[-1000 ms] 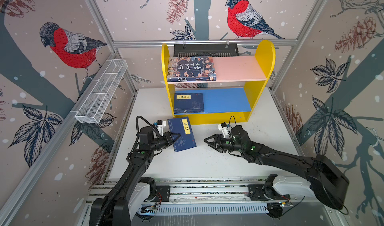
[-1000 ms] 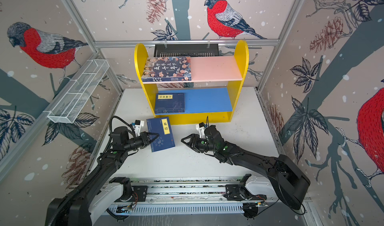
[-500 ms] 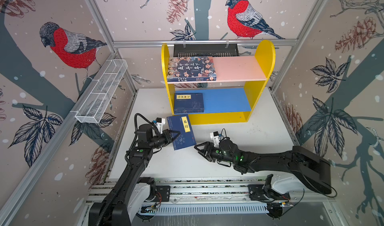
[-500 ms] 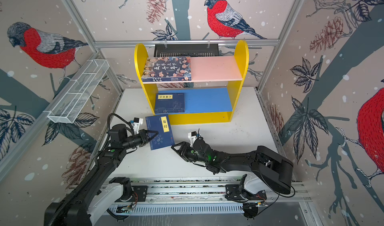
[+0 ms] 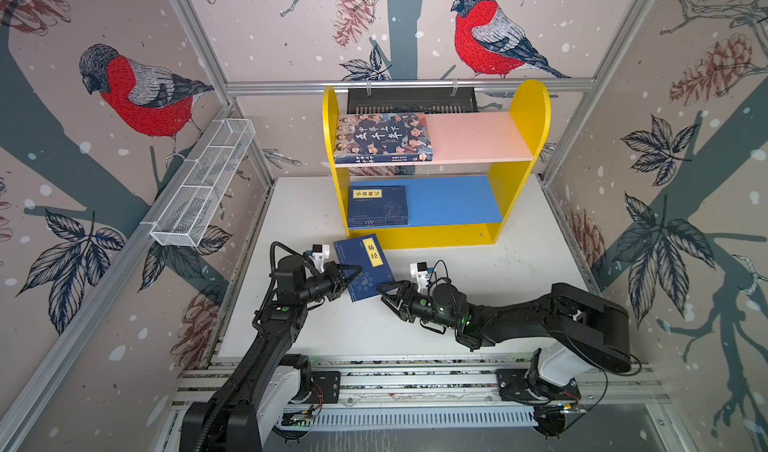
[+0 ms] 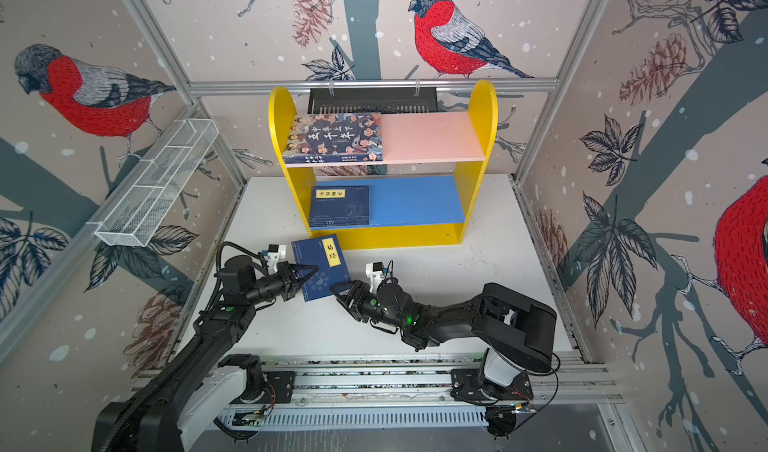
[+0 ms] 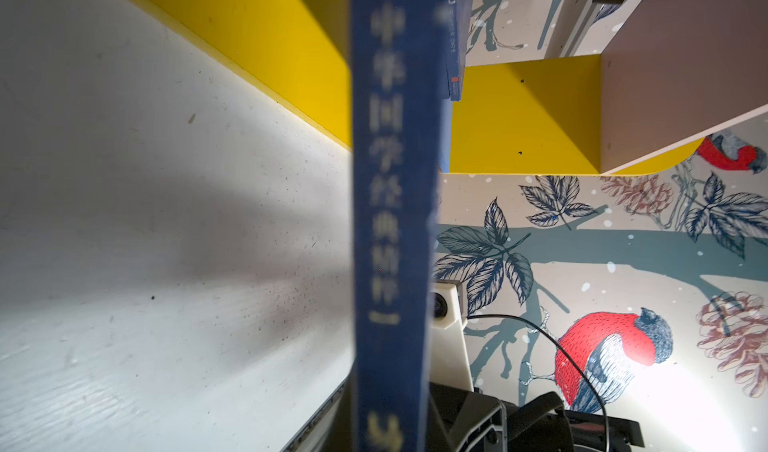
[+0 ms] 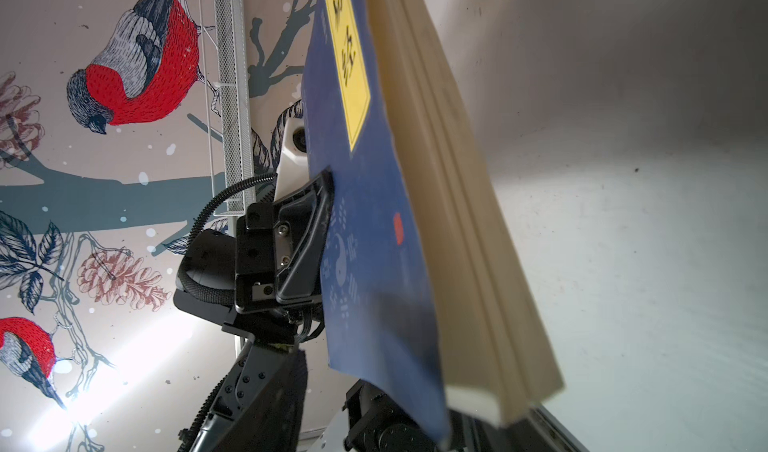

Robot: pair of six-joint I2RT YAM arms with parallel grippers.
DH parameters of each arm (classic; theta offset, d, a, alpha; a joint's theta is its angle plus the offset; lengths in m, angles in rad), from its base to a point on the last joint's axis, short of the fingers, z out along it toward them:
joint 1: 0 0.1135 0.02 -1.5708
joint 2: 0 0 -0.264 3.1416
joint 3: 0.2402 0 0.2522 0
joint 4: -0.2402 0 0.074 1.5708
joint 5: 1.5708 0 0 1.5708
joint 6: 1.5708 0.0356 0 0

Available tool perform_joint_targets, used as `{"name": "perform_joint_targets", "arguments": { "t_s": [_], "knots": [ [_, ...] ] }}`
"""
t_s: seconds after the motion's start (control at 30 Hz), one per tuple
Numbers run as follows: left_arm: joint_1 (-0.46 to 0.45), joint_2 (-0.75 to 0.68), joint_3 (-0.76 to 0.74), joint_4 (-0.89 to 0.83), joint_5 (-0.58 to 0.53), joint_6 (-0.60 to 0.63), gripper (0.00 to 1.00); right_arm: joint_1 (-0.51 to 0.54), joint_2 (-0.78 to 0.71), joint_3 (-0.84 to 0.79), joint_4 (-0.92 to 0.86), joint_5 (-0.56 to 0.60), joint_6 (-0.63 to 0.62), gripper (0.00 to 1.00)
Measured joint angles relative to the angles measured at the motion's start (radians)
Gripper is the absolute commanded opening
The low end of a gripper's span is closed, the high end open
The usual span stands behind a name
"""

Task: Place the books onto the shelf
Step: 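Carry the book toward the blue shelf with the left gripper while the right steadies it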

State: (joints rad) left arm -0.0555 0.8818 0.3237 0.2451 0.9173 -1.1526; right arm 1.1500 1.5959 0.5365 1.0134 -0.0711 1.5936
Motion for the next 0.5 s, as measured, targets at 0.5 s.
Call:
{"name": "perform_joint_targets", "arguments": {
  "t_s": [0.5],
  "knots": [
    [0.0,0.002,-0.007,0.12,0.006,-0.105,0.0,-0.026,0.063,0.018,0.106,0.001,0.031,0.6]
  ]
}}
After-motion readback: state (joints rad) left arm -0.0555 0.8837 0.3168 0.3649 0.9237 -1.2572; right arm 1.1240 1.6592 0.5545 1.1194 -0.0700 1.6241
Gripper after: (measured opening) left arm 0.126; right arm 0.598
